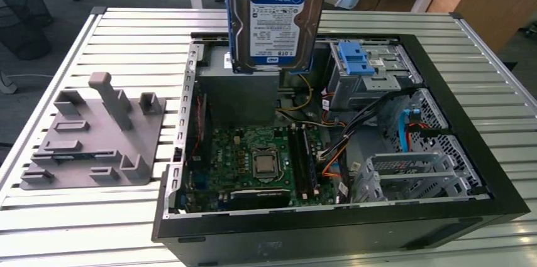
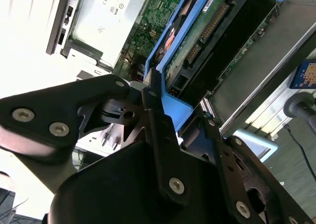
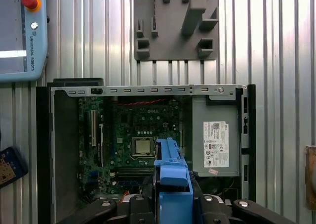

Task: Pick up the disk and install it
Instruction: 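Insert the disk into the insertion slot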

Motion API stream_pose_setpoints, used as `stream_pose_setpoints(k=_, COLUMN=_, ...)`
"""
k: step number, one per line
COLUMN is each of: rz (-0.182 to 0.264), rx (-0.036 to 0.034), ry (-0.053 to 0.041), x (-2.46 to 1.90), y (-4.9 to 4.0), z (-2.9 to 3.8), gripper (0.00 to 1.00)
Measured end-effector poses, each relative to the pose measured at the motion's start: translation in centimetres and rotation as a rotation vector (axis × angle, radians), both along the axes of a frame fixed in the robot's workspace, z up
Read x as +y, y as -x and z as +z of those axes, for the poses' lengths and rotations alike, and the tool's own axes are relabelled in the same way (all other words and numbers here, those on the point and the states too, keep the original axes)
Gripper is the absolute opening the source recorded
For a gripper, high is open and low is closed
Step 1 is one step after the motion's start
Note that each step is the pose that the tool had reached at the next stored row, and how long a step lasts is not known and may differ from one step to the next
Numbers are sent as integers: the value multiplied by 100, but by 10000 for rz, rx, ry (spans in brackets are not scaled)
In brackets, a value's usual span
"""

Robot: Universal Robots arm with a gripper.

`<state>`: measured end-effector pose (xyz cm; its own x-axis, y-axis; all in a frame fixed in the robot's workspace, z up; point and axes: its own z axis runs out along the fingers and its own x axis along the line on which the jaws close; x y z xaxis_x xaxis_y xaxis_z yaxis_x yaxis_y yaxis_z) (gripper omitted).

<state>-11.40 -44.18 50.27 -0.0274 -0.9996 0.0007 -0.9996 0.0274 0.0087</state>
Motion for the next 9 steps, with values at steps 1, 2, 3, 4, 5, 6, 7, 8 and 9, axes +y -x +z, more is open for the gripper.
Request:
stream_pose_setpoints(k=1, rz=0, rx=0, ry=0, x=-18, y=0, z=0, gripper=36)
stream_pose_setpoints(k=2, rz=0, rx=0, ry=0, x=-30, y=0, z=0, gripper=36)
stream_pose_setpoints(k=3, rz=0, rx=0, ry=-1, x=-38, y=0, z=0, gripper=36)
stream_pose_setpoints(k=4, rz=0, rx=1, ry=0, x=-57, y=0, z=0, gripper=36)
stream_pose_setpoints(k=5, rz=0, rx=0, ry=1, x=-87, y=0, z=-1, gripper=36)
stream_pose_setpoints(k=6, rz=0, rx=-1, ry=0, x=-117, y=0, z=-5, gripper=36)
stream_pose_setpoints(k=7, rz=1, rx=-2, ry=0, x=-149, y=0, z=-8, gripper=36)
stream_pose_setpoints(k=8, rz=0, rx=-3, ry=-1, x=-184, y=0, z=-13, gripper=36)
stream_pose_setpoints(k=9, rz=0, rx=-2, ry=0, x=-218, y=0, z=-16, gripper=36)
